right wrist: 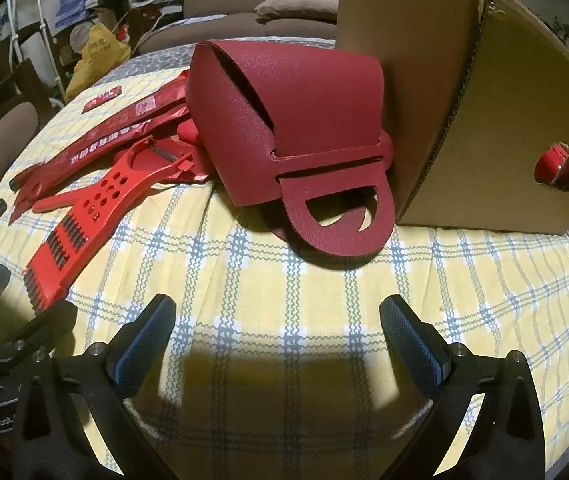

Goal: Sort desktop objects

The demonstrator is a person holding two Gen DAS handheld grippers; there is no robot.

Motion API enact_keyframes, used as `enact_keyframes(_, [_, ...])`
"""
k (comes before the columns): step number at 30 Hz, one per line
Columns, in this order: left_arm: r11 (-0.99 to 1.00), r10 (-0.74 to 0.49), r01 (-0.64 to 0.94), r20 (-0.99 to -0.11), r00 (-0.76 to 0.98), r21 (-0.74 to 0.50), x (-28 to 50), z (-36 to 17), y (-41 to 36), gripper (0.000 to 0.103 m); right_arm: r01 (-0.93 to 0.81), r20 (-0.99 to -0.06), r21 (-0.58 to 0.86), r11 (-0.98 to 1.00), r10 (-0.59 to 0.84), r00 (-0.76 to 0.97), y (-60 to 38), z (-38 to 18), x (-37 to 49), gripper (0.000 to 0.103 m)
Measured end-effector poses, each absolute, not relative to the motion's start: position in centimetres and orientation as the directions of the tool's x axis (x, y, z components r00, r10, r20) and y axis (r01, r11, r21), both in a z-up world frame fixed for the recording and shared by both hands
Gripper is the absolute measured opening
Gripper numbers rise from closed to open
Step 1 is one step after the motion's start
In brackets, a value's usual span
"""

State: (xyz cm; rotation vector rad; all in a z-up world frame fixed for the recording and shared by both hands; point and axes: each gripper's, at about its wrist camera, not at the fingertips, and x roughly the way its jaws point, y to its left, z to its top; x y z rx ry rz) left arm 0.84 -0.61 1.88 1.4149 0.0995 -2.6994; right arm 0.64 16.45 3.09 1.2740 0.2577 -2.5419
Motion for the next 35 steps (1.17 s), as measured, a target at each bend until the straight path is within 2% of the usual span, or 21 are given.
enact_keyframes(35, [-0.993, -0.050, 0.118, -0.817, -0.574, -0.023, 1.09, 1.88, -0.65, 0.103, 0.331, -0.804, -0.032, -0.943, -0.172, -0.570, 16.45, 3.09, 0.74, 0.103])
